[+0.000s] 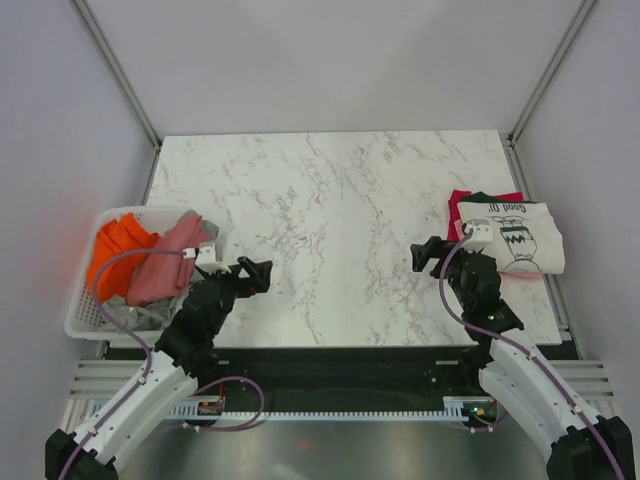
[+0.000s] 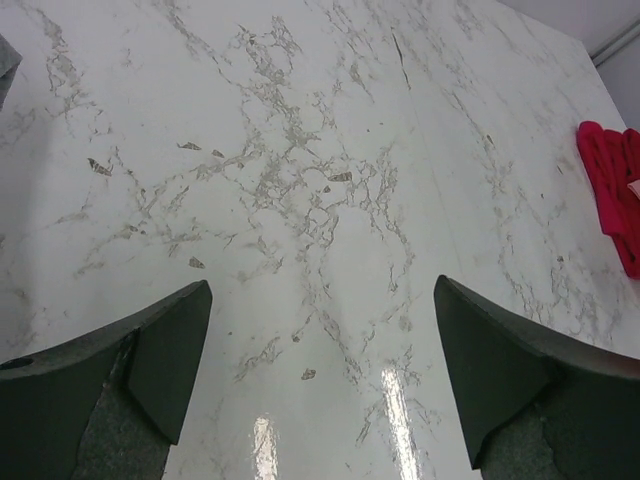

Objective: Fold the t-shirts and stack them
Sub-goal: Reset both grippers

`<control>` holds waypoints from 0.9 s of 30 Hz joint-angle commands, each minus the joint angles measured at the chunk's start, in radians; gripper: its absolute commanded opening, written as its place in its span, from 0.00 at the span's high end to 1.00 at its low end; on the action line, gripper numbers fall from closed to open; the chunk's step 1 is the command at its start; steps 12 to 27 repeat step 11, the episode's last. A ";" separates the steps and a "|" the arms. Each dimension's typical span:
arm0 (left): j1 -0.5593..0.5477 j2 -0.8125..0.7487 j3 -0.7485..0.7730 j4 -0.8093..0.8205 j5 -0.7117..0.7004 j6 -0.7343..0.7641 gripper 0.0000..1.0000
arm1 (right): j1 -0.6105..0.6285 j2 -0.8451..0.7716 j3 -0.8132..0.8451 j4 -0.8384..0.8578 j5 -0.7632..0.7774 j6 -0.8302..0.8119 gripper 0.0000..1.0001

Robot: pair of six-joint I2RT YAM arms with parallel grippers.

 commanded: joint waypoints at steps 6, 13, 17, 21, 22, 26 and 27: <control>0.005 0.001 0.005 0.047 -0.055 0.052 0.00 | -0.001 -0.091 -0.028 0.083 0.020 0.014 0.02; 0.005 -0.004 0.008 0.044 -0.061 0.049 0.00 | -0.001 -0.065 -0.019 0.092 0.005 0.008 0.02; 0.005 -0.004 0.008 0.044 -0.061 0.049 0.00 | -0.001 -0.065 -0.019 0.092 0.005 0.008 0.02; 0.005 -0.004 0.008 0.044 -0.061 0.049 0.00 | -0.001 -0.065 -0.019 0.092 0.005 0.008 0.02; 0.005 -0.004 0.008 0.044 -0.061 0.049 0.00 | -0.001 -0.065 -0.019 0.092 0.005 0.008 0.02; 0.005 -0.004 0.008 0.044 -0.061 0.049 0.00 | -0.001 -0.065 -0.019 0.092 0.005 0.008 0.02; 0.005 -0.004 0.008 0.044 -0.061 0.049 0.00 | -0.001 -0.065 -0.019 0.092 0.005 0.008 0.02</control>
